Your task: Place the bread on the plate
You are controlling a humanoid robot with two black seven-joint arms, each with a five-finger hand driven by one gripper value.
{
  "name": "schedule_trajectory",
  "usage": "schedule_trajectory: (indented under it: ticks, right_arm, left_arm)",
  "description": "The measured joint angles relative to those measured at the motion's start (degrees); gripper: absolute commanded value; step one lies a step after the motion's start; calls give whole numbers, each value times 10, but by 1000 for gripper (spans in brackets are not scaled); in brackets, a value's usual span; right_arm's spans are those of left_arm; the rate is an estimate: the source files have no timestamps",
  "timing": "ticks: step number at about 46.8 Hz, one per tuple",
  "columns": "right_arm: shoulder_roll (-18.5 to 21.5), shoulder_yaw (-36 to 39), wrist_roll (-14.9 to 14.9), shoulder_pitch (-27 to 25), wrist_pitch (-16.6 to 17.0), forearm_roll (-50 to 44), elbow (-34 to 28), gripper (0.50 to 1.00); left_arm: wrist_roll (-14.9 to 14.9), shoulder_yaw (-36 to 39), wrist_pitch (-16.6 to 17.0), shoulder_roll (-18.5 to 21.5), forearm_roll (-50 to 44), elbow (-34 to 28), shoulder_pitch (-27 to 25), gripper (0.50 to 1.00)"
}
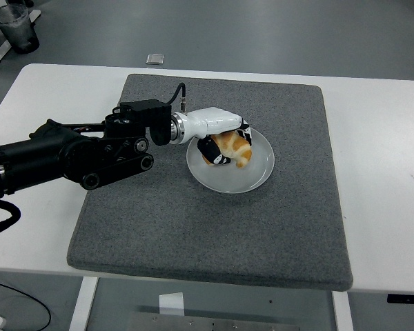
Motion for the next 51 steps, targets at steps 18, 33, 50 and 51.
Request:
schedule_trajectory:
  ticks: [18, 33, 50, 51]
  right_arm:
    - [0, 0, 0, 0, 0, 1, 0, 932]
    - [0, 0, 0, 0, 0, 0, 0, 932]
    - [0, 0, 0, 0, 0, 0, 0, 932]
    - [0, 0, 0, 0, 0, 0, 0, 932]
  left_arm:
    - [0, -3, -5, 9, -9, -15, -1, 1000]
    - [-5, -48, -8, 97, -250, -55, -11, 1000]
    - [-5, -143, -101, 220, -551, -56, 5, 1000]
    - [-5, -149, -104, 224, -561, -56, 9, 1000]
